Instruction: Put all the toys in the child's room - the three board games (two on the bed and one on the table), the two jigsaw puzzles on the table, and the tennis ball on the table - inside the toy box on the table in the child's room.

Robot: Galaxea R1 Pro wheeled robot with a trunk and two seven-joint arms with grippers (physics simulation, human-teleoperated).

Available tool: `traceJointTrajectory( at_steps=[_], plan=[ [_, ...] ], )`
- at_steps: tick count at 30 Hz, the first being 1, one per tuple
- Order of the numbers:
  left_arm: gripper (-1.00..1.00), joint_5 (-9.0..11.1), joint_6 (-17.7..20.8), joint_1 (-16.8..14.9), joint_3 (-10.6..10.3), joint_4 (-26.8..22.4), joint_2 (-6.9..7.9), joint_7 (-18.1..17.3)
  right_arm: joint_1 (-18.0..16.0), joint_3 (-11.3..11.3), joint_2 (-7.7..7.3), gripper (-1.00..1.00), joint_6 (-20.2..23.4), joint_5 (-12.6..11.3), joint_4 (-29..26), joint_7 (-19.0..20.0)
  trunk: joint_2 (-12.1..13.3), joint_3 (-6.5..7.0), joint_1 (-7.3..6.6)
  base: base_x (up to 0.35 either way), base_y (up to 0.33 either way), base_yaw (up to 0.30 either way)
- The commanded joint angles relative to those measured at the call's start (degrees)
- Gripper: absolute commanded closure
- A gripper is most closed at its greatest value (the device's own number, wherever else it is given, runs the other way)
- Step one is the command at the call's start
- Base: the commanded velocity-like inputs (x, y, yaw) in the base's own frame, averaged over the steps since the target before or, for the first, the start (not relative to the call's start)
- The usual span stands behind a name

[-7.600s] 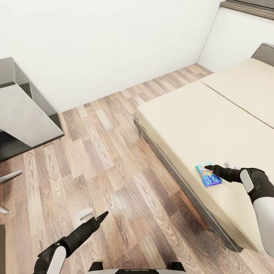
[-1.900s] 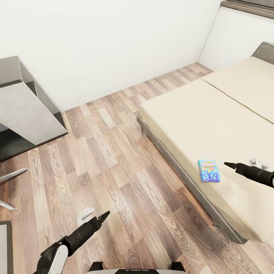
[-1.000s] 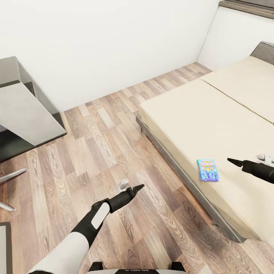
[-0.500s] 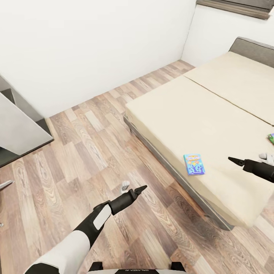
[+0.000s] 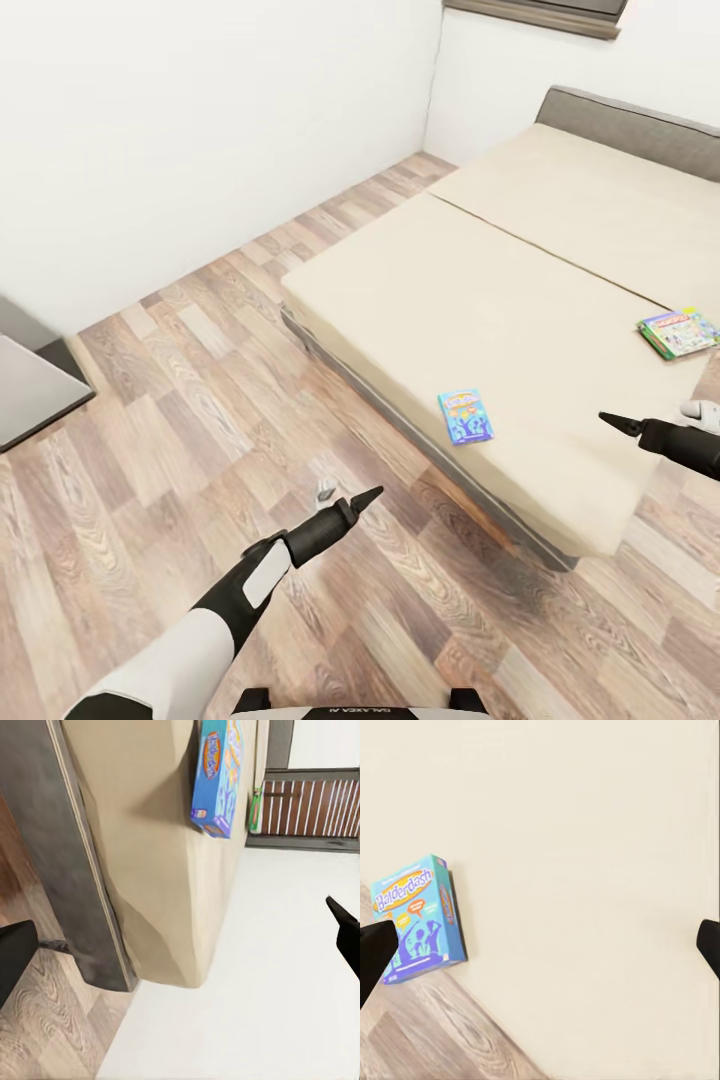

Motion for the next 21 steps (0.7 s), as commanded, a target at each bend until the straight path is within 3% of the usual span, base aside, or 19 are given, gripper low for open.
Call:
traceJointTrajectory(
  at_steps=[1, 8, 21],
  plan=[
    [-1.00, 0.7, 0.3, 0.0, -0.2, 0.0, 0.15, -0.1, 0.0, -0.1, 0.00, -1.00, 0.3, 0.0, -0.1, 0.2, 0.0, -0.03, 0.00, 0.000, 0.000, -0.282],
    [-1.00, 0.8, -0.4, 0.2, -0.1, 0.1, 0.67, -1.0, 0.1, 0.0, 0.05, -1.00, 0.3, 0.0, -0.3, 0.2, 0.0, -0.03, 0.00, 0.000, 0.000, -0.283],
    [-1.00, 1.1, -0.5, 0.4, 0.2, 0.5, 2.04, -6.7, 0.4, 0.0, 0.35, -1.00, 0.4, 0.0, -1.2, 0.3, 0.0, -0.07, 0.00, 0.000, 0.000, -0.251]
  ],
)
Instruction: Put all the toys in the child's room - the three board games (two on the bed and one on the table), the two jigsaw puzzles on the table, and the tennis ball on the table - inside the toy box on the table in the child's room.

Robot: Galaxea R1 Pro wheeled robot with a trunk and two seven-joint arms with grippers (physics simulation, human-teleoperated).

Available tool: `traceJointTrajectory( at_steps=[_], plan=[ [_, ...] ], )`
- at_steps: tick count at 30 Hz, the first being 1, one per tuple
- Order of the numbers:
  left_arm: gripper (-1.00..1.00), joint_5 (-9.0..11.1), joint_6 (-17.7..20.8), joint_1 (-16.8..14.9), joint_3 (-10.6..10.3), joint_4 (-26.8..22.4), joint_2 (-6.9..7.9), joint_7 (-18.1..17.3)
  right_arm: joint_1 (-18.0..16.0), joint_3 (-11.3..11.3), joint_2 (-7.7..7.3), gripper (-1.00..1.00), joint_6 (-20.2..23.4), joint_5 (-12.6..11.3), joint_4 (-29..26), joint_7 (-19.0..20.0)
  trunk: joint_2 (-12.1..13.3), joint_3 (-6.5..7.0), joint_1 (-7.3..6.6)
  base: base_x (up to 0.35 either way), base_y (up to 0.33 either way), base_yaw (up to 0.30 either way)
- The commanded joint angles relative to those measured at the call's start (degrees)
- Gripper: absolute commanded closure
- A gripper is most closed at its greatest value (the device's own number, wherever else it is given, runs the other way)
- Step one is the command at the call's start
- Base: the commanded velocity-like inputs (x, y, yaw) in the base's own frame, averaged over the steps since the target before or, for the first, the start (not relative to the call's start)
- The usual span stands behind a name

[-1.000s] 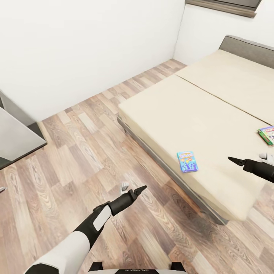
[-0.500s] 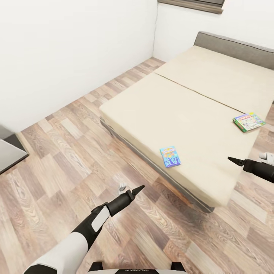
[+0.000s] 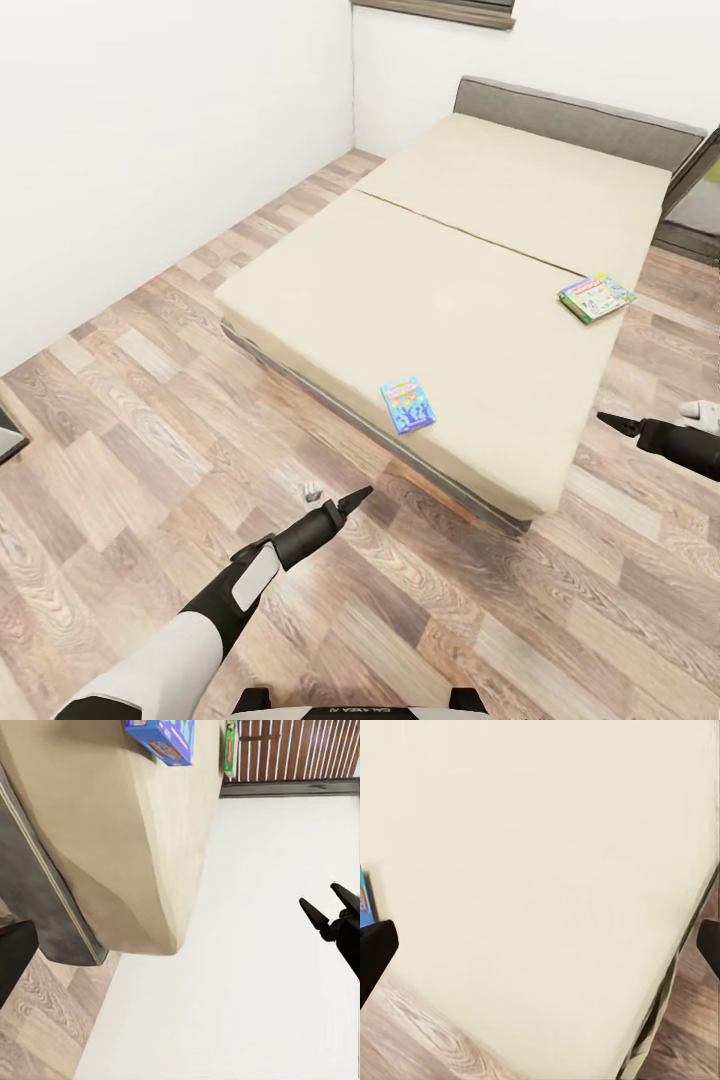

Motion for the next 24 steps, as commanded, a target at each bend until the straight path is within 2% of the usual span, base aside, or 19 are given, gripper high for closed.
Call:
traceJointTrajectory(
  at_steps=[1, 4, 16, 24],
  plan=[
    [-1.00, 0.8, 0.6, 0.0, -0.2, 0.0, 0.21, -0.5, 0.1, -0.1, 0.07, -1.00, 0.3, 0.0, -0.3, 0.2, 0.0, -0.03, 0.00, 0.000, 0.000, -0.118],
    [-1.00, 1.1, 0.6, 0.1, -0.2, 0.0, 0.36, -0.9, 0.2, -0.1, 0.15, -1.00, 0.3, 0.0, -0.6, 0.3, 0.0, -0.04, 0.00, 0.000, 0.000, -0.102],
    [-1.00, 4.4, 0.7, 0.6, -0.2, 0.1, 1.85, -2.5, 2.4, -0.1, 0.56, -1.00, 0.2, -0.2, -3.8, 0.4, 0.0, -0.24, 0.00, 0.000, 0.000, -0.040],
    [-1.00, 5.3, 0.7, 0.9, -0.2, 0.1, 2.22, -2.9, 2.8, -0.1, 0.67, -1.00, 0.2, -0.2, -4.5, 0.4, 0.0, -0.77, 0.00, 0.000, 0.000, -0.010]
  ],
)
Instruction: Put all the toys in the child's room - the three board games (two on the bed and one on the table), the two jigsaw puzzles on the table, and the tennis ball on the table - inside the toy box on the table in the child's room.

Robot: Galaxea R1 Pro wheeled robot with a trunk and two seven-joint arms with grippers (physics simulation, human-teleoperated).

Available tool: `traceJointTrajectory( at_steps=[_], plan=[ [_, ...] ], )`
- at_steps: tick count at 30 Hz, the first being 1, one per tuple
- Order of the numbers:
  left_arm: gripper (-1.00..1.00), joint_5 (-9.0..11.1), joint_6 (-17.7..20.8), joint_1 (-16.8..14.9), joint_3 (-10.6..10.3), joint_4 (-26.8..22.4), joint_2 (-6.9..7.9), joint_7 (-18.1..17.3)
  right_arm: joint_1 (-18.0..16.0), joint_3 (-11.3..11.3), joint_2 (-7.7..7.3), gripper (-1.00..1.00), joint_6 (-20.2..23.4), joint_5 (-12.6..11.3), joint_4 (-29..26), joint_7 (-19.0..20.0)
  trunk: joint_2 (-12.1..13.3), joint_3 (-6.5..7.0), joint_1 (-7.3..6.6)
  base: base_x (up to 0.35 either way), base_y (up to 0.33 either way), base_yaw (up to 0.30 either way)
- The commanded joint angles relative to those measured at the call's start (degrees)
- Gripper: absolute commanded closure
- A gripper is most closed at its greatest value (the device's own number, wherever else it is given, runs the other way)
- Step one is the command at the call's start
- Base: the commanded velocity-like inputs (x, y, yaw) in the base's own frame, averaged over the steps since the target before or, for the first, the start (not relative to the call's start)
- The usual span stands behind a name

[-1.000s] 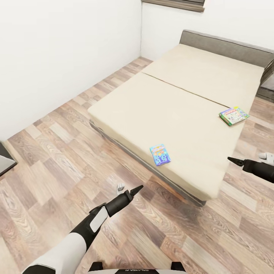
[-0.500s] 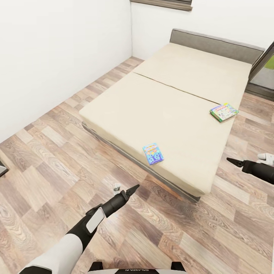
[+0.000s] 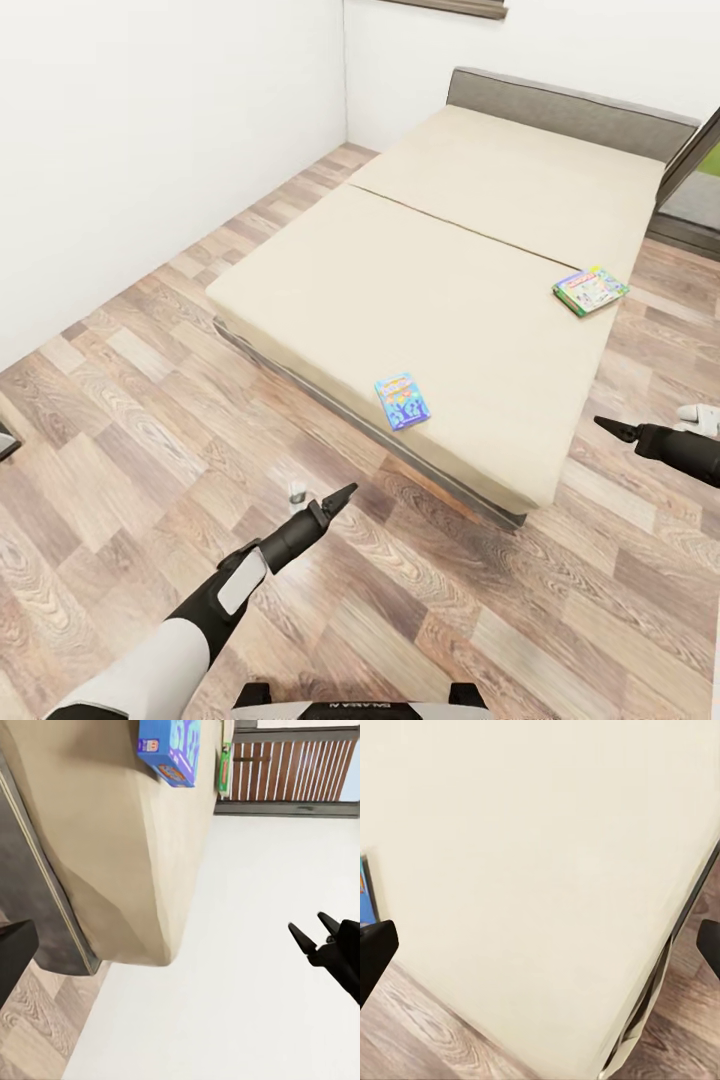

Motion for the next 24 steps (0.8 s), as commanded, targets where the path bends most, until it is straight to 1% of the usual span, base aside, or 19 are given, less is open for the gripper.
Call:
traceJointTrajectory(
  at_steps=[1, 14, 24],
  plan=[
    [-1.00, 0.6, 0.6, 0.0, -0.2, 0.0, 0.03, -0.1, 0.0, -0.1, 0.00, -1.00, 0.3, 0.0, 0.0, 0.2, 0.0, -0.11, 0.00, 0.000, 0.000, -0.005],
    [-1.00, 0.9, 0.6, -0.1, -0.3, 0.0, 0.09, -0.2, 0.1, -0.2, 0.04, -1.00, 0.3, 0.1, -0.5, 0.2, 0.0, -1.24, 0.00, 0.000, 0.000, -0.002],
    [-1.00, 1.0, 0.7, -0.6, -0.2, -1.3, 0.17, -0.5, 0.1, -0.4, 0.05, -1.00, 0.4, 0.1, -0.8, 0.2, 0.0, -2.15, 0.00, 0.000, 0.000, 0.000]
  ],
)
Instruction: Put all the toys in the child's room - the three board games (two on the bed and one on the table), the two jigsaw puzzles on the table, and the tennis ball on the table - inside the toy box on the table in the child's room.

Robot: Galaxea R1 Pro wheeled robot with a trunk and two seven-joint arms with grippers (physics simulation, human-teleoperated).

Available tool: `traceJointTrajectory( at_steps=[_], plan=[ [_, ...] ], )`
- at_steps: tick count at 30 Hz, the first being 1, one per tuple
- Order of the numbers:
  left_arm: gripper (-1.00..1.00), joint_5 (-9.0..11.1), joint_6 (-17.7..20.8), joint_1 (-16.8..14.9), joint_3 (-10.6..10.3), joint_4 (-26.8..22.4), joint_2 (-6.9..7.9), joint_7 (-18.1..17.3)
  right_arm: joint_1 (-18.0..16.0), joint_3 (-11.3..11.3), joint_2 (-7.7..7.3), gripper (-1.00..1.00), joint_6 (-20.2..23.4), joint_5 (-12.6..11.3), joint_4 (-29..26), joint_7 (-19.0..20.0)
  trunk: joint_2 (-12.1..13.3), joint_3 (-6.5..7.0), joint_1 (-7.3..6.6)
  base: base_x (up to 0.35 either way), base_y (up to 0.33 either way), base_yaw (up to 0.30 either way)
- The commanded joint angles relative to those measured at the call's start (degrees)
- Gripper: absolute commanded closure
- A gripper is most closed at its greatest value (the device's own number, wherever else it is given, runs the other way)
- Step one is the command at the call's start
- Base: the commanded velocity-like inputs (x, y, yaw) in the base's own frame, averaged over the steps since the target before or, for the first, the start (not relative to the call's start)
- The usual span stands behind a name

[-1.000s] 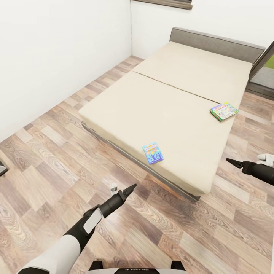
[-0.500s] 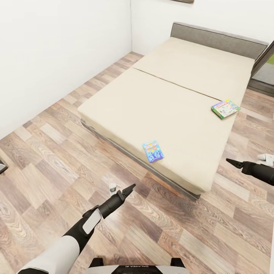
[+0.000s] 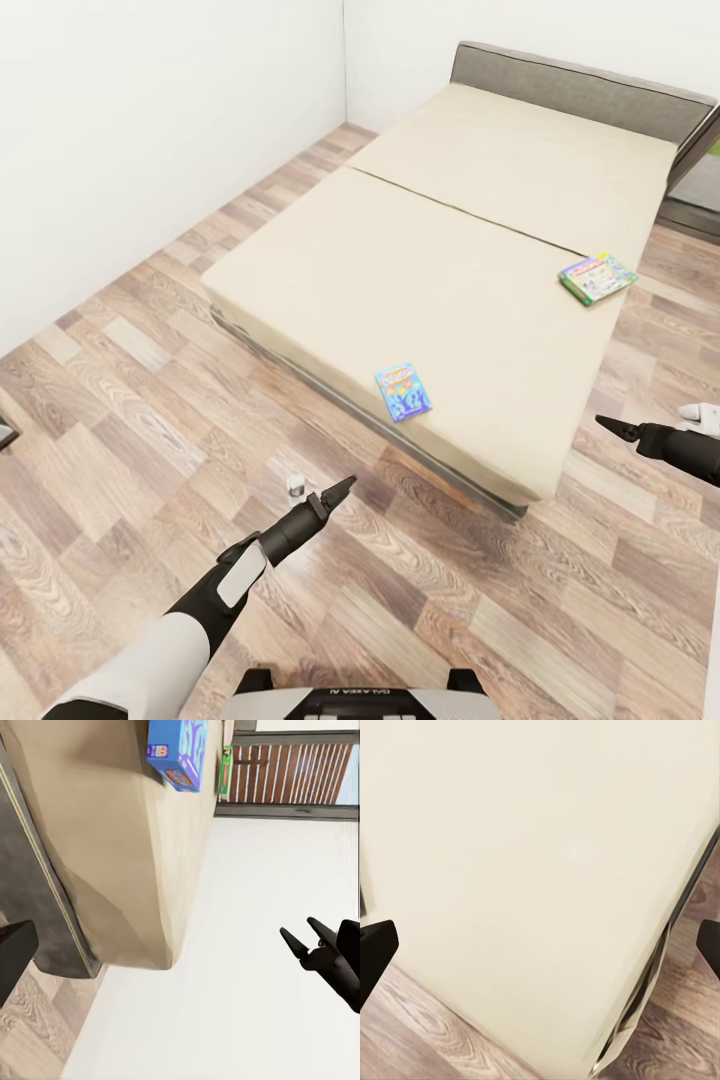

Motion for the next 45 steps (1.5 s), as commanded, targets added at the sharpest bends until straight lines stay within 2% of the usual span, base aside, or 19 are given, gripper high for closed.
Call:
traceJointTrajectory(
  at_steps=[1, 18, 23, 32, 38, 45],
  plan=[
    [-1.00, 0.6, 0.6, -0.1, -0.2, -0.3, 0.04, -0.2, 0.0, -0.1, 0.00, -1.00, 0.3, 0.0, 0.0, 0.2, 0.0, -0.12, 0.00, 0.000, 0.000, 0.000],
    [-1.00, 0.6, 0.4, -2.0, -0.3, -1.6, 0.54, -0.7, 0.0, -0.1, 0.00, -1.00, 0.3, 0.0, -0.2, 0.2, 0.0, -1.69, 0.00, 0.000, 0.000, 0.000],
    [-1.00, 0.6, 0.6, -2.7, -0.3, -3.2, 0.74, -0.7, 0.0, -0.1, 0.00, -1.00, 0.4, 0.0, -0.3, 0.2, 0.0, -2.15, 0.00, 0.000, 0.000, 0.000],
    [-1.00, 0.6, 2.8, -3.4, -0.2, -9.2, 1.37, -0.5, 0.0, 0.0, 0.02, -1.00, 0.6, -0.1, -1.5, 0.3, 0.0, -2.98, 0.00, 0.000, 0.000, 0.000],
    [-1.00, 0.4, 3.7, -3.6, -0.2, -10.7, 1.63, -0.3, 0.2, 0.1, 0.10, -1.00, 1.0, -0.1, -2.2, 0.3, 0.0, -3.49, 0.00, 0.000, 0.000, 0.000],
    [-1.00, 0.4, 4.3, -4.5, -0.1, -11.8, 2.65, -0.1, 0.4, 0.1, 0.33, -1.00, 1.4, -0.2, -2.6, 0.3, 0.0, -3.79, 0.00, 0.000, 0.000, 0.000]
  ],
)
